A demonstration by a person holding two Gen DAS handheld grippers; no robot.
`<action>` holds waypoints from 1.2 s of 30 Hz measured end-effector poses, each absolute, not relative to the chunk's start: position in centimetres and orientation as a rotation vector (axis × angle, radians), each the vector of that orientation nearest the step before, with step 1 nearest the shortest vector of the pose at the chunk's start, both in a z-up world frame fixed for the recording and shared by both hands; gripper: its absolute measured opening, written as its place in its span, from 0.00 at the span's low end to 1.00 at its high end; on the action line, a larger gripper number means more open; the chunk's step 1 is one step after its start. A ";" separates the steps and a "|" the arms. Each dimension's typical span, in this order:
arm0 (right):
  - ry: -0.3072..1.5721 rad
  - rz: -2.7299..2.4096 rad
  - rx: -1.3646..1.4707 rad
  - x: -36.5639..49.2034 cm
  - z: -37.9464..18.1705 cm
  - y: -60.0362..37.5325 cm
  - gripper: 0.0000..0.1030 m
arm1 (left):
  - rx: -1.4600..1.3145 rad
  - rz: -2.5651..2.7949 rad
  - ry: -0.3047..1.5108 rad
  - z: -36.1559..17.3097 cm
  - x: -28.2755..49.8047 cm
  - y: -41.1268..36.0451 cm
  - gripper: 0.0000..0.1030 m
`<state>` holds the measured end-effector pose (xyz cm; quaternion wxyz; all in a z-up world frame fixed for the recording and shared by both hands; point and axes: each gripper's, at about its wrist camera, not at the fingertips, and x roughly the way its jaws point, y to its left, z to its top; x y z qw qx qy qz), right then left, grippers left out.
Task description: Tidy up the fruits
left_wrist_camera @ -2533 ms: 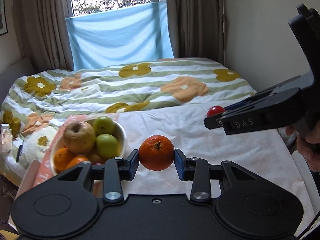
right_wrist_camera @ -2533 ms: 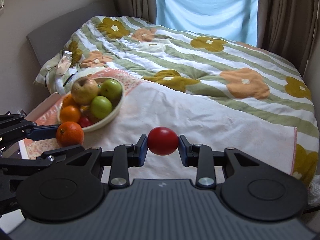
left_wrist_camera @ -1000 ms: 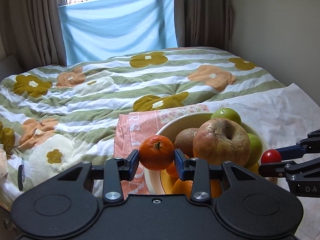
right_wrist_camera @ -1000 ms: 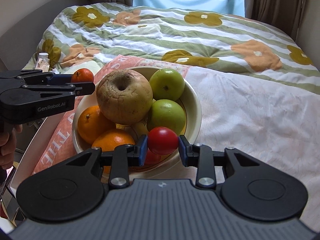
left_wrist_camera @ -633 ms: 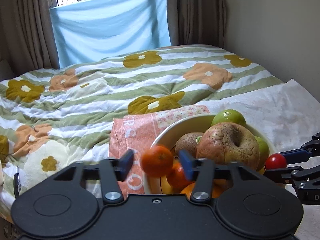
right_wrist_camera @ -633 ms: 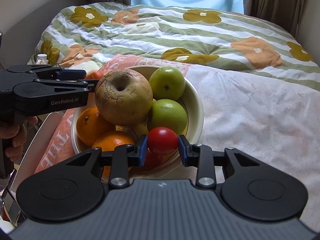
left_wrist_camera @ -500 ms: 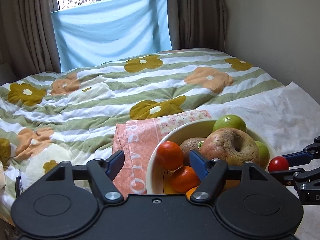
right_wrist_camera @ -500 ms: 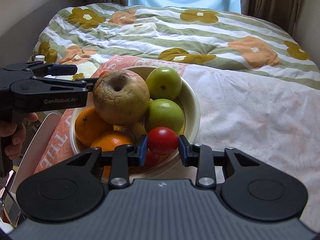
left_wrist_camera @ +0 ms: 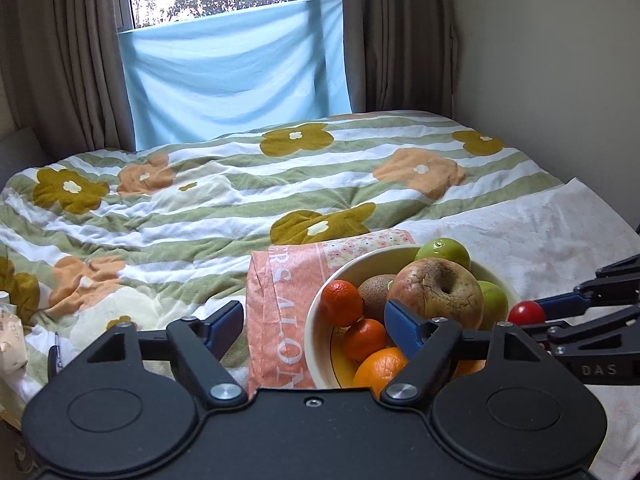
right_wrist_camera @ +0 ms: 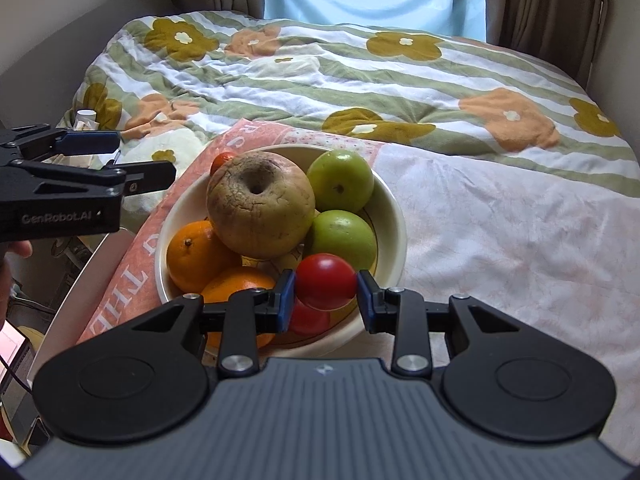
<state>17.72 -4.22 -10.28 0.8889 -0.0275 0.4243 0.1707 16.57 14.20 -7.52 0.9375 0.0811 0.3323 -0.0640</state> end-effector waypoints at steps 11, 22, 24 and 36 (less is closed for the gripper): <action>0.836 0.350 -0.077 17.4 -10.4 -3.8 0.69 | 0.168 -0.105 0.676 -7.3 13.6 14.0 0.80; 0.772 0.348 -0.074 14.1 -7.6 -7.2 0.93 | 0.163 -0.074 0.644 -4.8 9.9 11.3 0.81; 0.751 0.349 -0.064 13.2 -6.2 -8.1 0.93 | 0.157 -0.068 0.629 -3.8 9.0 10.4 0.81; 0.676 0.248 -0.047 7.0 2.1 -14.9 1.00 | 0.080 -0.036 0.607 1.9 4.0 5.8 0.82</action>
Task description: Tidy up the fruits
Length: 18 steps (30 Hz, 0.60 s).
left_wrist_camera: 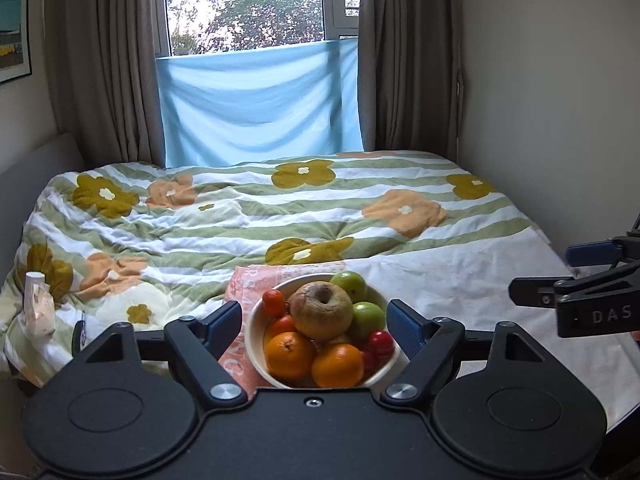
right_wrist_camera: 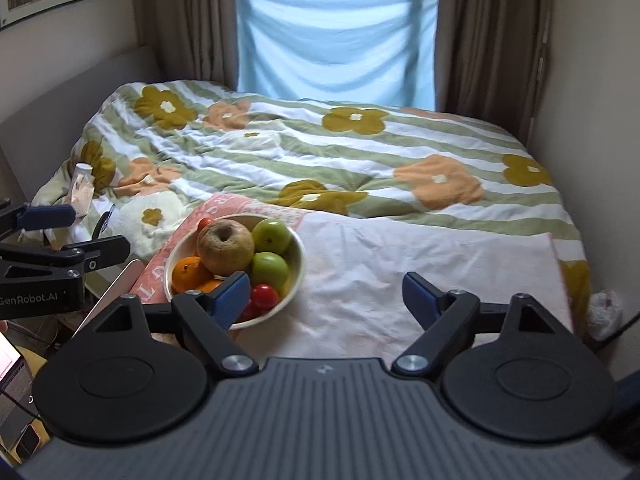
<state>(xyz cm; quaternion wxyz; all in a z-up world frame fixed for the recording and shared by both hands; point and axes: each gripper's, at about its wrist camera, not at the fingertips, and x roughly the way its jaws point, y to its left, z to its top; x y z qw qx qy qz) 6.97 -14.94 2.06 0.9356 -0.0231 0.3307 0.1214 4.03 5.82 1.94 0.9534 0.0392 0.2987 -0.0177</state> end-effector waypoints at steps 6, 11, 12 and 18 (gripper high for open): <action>0.663 0.126 -0.027 4.2 3.5 -17.8 1.00 | 0.069 -0.040 0.598 3.1 2.7 4.2 0.99; 0.689 0.032 -0.011 2.9 2.7 -19.3 1.00 | 0.075 -0.052 0.608 2.8 2.3 3.0 1.00; 0.693 0.026 -0.011 2.7 2.5 -19.5 1.00 | 0.073 -0.053 0.608 2.7 2.2 2.9 1.00; 0.711 0.003 -0.001 1.9 1.5 -20.1 1.00 | 0.074 -0.052 0.605 2.2 1.8 2.3 1.00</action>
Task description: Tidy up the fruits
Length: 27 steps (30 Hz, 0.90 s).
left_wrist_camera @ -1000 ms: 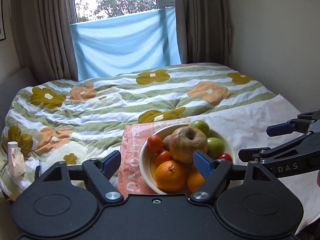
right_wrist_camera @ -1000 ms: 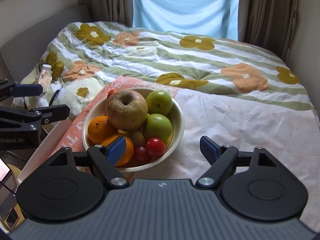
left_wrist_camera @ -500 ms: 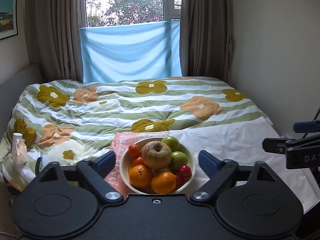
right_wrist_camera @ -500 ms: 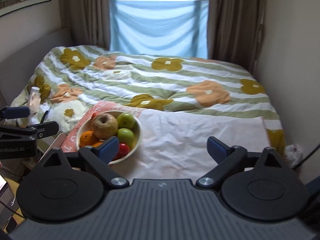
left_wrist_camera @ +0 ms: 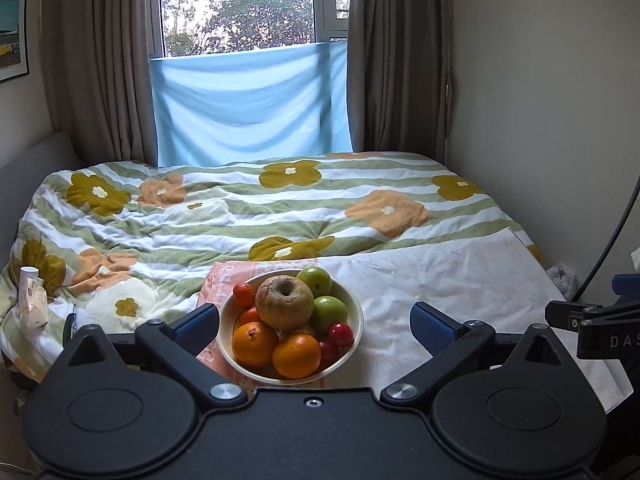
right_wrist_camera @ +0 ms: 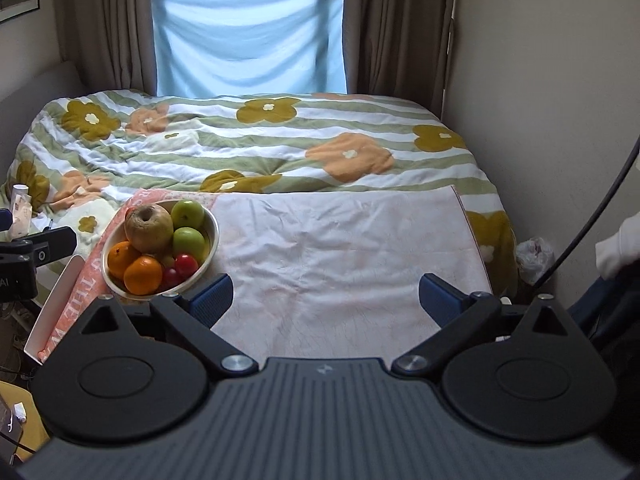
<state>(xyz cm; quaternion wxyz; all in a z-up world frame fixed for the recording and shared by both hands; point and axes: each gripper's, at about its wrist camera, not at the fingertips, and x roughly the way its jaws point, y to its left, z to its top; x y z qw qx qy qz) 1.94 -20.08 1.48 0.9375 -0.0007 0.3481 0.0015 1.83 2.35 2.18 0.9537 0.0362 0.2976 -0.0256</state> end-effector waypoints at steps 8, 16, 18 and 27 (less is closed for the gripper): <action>0.711 -0.009 0.005 1.7 1.3 -20.2 1.00 | 0.076 -0.057 0.606 2.1 1.7 2.4 1.00; 0.711 -0.011 0.007 1.8 1.4 -20.2 1.00 | 0.080 -0.059 0.610 2.0 1.7 2.5 1.00; 0.712 -0.011 0.006 1.8 1.4 -20.2 1.00 | 0.080 -0.060 0.611 2.0 1.7 2.5 1.00; 0.712 -0.014 0.006 1.7 1.4 -20.2 1.00 | 0.081 -0.061 0.607 1.9 1.7 2.4 1.00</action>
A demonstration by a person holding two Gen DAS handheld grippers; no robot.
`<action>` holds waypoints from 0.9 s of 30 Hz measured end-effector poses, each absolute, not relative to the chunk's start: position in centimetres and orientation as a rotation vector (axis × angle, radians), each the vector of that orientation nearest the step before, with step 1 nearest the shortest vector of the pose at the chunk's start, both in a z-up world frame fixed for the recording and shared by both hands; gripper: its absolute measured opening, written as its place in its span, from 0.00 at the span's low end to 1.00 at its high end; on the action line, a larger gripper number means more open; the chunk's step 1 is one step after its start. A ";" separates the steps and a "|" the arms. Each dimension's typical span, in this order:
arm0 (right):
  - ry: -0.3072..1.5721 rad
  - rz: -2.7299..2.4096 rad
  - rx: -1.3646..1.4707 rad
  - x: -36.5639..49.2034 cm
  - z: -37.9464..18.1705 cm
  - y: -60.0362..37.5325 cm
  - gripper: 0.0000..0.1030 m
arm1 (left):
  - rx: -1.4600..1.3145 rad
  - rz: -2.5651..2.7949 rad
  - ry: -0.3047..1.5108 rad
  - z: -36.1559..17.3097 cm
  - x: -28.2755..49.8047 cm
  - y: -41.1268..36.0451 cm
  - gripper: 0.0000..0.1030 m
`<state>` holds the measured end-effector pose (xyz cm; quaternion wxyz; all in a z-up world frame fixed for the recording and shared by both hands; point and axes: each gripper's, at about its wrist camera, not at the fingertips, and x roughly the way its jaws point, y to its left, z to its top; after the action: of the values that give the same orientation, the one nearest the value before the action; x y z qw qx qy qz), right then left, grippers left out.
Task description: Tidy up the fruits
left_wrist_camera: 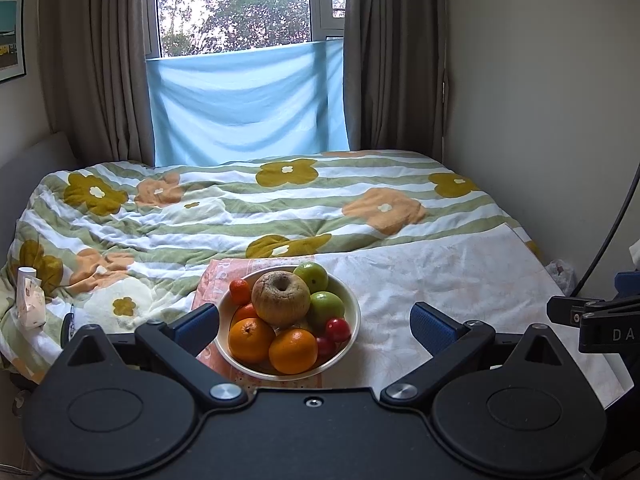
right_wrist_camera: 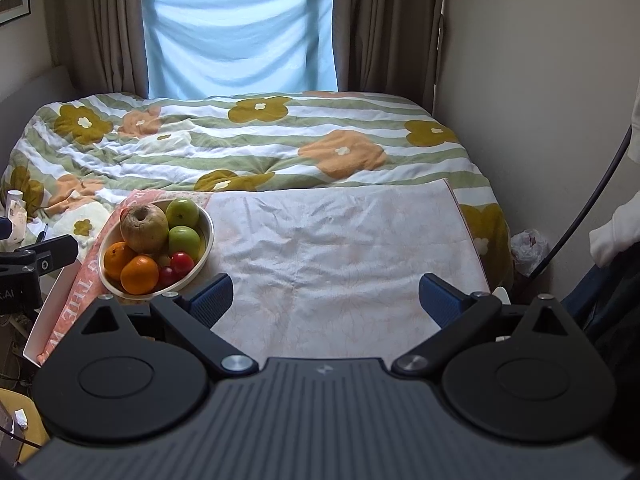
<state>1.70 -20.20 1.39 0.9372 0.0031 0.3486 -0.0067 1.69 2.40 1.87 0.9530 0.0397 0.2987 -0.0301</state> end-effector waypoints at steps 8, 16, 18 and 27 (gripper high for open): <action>0.713 -0.012 0.008 1.7 1.4 -20.2 1.00 | 0.082 -0.062 0.605 1.9 1.8 2.3 1.00; 0.713 -0.012 0.008 1.8 1.4 -20.2 1.00 | 0.087 -0.061 0.603 2.0 1.8 2.2 1.00; 0.713 -0.013 0.008 1.8 1.4 -20.3 1.00 | 0.087 -0.061 0.605 2.0 1.9 2.2 1.00; 0.715 -0.013 0.008 1.8 1.3 -20.3 1.00 | 0.087 -0.061 0.617 1.9 2.0 2.2 1.00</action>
<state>1.78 -20.30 1.34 0.9367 0.0039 0.3501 -0.0065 2.02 2.23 1.94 0.9513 0.0428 0.3037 -0.0301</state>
